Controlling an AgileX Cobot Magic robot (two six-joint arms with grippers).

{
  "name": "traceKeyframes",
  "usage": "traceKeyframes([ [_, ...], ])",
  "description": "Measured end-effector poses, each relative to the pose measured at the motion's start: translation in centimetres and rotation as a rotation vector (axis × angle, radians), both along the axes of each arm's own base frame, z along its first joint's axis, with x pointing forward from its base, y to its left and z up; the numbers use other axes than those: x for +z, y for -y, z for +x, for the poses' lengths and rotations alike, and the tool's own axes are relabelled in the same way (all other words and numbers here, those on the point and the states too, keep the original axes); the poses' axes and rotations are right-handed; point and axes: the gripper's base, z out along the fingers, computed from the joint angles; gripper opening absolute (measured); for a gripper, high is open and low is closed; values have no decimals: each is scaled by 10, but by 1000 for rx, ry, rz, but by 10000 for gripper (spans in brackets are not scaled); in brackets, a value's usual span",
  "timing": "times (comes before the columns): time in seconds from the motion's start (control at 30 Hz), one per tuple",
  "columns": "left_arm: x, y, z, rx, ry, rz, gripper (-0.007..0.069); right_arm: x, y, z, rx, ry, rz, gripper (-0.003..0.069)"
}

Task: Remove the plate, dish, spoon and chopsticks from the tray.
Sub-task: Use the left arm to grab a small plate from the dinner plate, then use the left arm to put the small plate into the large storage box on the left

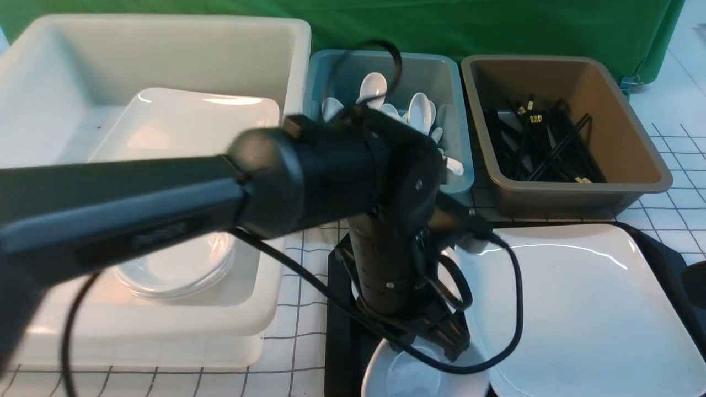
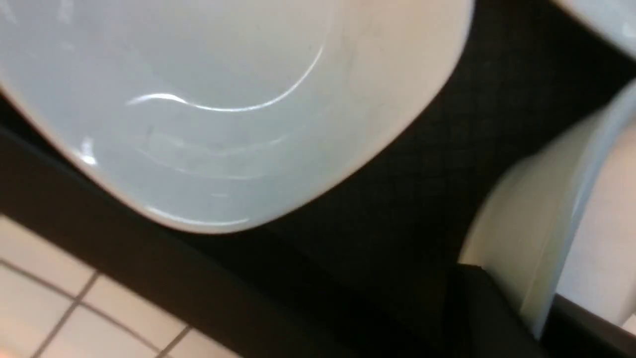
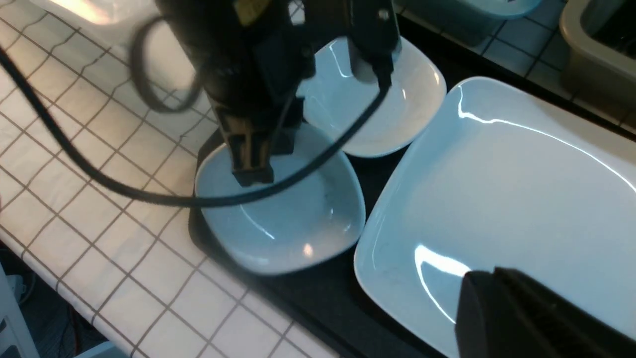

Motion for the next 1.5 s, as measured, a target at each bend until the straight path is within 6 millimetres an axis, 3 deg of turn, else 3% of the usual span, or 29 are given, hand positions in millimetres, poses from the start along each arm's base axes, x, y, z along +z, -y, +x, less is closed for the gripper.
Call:
traceKeyframes([
  [0.2, 52, -17, -8, 29, 85, -126, 17, 5, -2, 1, 10, 32, 32, 1],
  [0.3, 83, -40, -5, 105, 107, -223, 17, 15, -6, -2, 60, 72, 75, 1],
  [0.47, 137, -111, 9, 311, 197, -387, 17, 38, -22, 6, 174, 97, 164, 1],
  [0.5, 139, -114, 9, 322, 202, -392, 17, 40, -22, 5, 177, 104, 164, 1],
  [0.53, 155, -148, 13, 418, 256, -426, 17, 49, -30, 13, 221, 105, 194, 1],
  [0.67, 169, -218, 16, 633, 347, -422, 17, 61, -54, 32, 322, 84, 220, 1],
  [0.83, 137, -285, 20, 906, 340, -394, 17, 61, -95, 49, 451, 36, 210, 1],
  [1.0, 82, -322, 24, 1140, 301, -451, 17, 50, -135, 57, 546, -7, 199, 1],
  [1.23, 29, -318, 35, 1181, 183, -439, 33, 37, -154, 66, 557, -34, 184, 1],
  [1.27, 29, -318, 35, 1178, 183, -438, 33, 38, -154, 66, 555, -32, 185, 1],
  [1.5, -6, -314, 50, 1182, 86, -402, 196, 44, -154, 67, 553, -3, 196, 1],
])
